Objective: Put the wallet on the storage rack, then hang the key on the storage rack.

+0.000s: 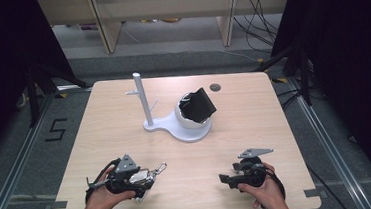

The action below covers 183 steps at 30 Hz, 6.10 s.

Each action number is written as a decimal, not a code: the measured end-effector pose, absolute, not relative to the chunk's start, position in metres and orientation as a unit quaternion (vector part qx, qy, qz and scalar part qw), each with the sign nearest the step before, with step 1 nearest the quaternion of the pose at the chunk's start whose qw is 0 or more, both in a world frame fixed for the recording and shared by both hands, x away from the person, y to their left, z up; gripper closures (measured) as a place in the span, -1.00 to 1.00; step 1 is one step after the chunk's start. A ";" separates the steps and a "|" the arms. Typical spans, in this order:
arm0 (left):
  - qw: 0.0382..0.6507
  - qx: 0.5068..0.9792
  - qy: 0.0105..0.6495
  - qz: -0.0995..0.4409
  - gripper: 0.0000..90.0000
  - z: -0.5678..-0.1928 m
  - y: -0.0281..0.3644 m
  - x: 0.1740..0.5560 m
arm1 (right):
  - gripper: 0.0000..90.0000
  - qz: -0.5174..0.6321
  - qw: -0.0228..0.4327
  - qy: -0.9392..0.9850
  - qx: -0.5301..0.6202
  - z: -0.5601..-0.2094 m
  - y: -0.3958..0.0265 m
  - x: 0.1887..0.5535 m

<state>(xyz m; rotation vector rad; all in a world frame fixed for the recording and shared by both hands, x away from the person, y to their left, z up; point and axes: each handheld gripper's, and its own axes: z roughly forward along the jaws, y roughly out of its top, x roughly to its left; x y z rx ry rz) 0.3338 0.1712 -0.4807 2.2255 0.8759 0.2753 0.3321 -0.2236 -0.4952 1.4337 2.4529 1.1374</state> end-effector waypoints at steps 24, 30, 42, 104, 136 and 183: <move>0.233 0.922 0.302 0.071 -0.12 -0.474 0.127 0.387 | -0.42 0.384 0.032 0.805 0.452 -0.498 -0.217 0.330; 0.189 0.936 0.293 0.056 0.03 -0.478 0.117 0.393 | -0.42 0.371 0.028 0.815 0.445 -0.495 -0.217 0.330; 0.124 0.949 0.288 0.029 0.35 -0.480 0.099 0.402 | -0.41 0.372 0.026 0.818 0.438 -0.496 -0.216 0.330; 0.111 0.957 0.268 0.028 0.68 -0.423 0.138 0.417 | -0.39 0.377 0.017 0.818 0.434 -0.500 -0.214 0.331; 0.126 0.928 0.336 0.103 0.68 -0.301 0.198 0.460 | -0.39 0.376 0.012 0.816 0.439 -0.501 -0.214 0.331; 0.142 0.905 0.383 0.117 0.68 -0.294 0.180 0.514 | -0.39 0.373 0.001 0.816 0.442 -0.501 -0.213 0.330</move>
